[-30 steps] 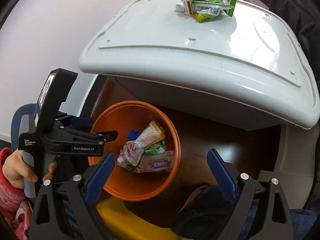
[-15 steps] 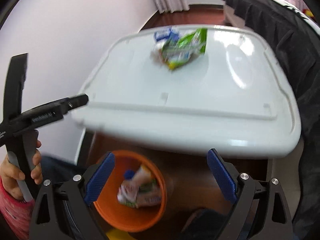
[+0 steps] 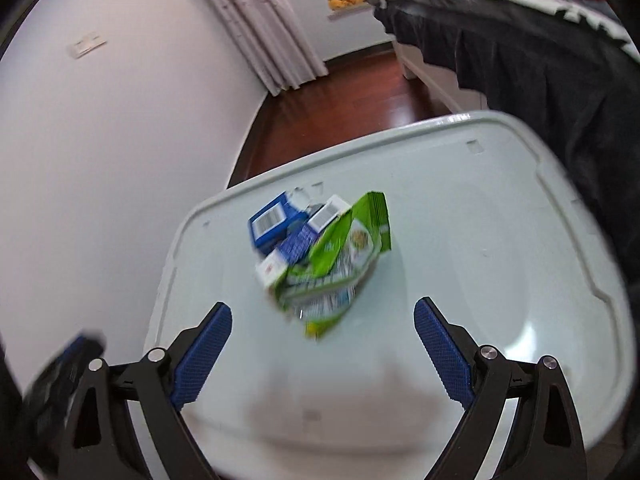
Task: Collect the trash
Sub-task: 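Grasp the green snack bag with the right tool, then grasp the white-blue medicine carton with the left tool while the right tool holds the green bag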
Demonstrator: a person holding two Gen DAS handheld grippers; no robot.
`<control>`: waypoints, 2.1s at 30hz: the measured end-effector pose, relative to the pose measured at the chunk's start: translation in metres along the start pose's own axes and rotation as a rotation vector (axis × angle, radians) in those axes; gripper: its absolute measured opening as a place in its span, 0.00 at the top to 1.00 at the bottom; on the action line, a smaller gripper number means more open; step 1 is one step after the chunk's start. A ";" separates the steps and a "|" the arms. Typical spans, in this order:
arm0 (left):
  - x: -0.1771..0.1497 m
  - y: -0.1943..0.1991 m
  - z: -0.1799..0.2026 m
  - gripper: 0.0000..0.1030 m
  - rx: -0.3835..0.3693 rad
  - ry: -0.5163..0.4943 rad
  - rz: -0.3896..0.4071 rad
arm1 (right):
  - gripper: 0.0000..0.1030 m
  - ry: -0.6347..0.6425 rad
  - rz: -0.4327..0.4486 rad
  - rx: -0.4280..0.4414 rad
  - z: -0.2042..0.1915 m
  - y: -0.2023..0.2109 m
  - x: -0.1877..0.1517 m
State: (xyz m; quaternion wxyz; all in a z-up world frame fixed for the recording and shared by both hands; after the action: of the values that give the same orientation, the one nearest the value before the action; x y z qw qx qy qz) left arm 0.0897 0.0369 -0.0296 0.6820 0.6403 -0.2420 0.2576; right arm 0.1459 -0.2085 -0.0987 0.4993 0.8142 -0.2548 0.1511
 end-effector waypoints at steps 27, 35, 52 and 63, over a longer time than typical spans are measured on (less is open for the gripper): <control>-0.009 -0.020 -0.004 0.20 -0.009 -0.062 -0.053 | 0.69 0.018 0.034 0.131 0.007 0.063 -0.011; -0.019 -0.069 0.045 0.20 -0.130 -0.271 -0.042 | 0.67 0.083 0.068 0.197 0.028 0.124 -0.039; -0.008 -0.155 0.102 0.20 -0.275 -0.445 -0.091 | 0.65 0.065 0.055 0.362 0.034 0.128 -0.033; -0.016 -0.154 0.139 0.24 -0.353 -0.493 -0.096 | 0.65 0.021 0.084 0.403 0.040 0.139 -0.029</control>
State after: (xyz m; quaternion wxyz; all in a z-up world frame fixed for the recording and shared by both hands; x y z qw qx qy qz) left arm 0.1794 -0.1100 -0.1464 0.7147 0.5660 -0.4106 0.0161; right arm 0.0429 -0.2884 -0.0296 0.3222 0.8847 -0.2478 0.2282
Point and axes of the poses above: each gripper's, at about its wrist camera, not at the fingertips, and y roughly against the way its jaws point, z to its right, x to its top, the point moved 4 cm from there along -y, roughly the way its jaws point, and after that the axes turned 2 degrees about x, right-handed, at the moved point
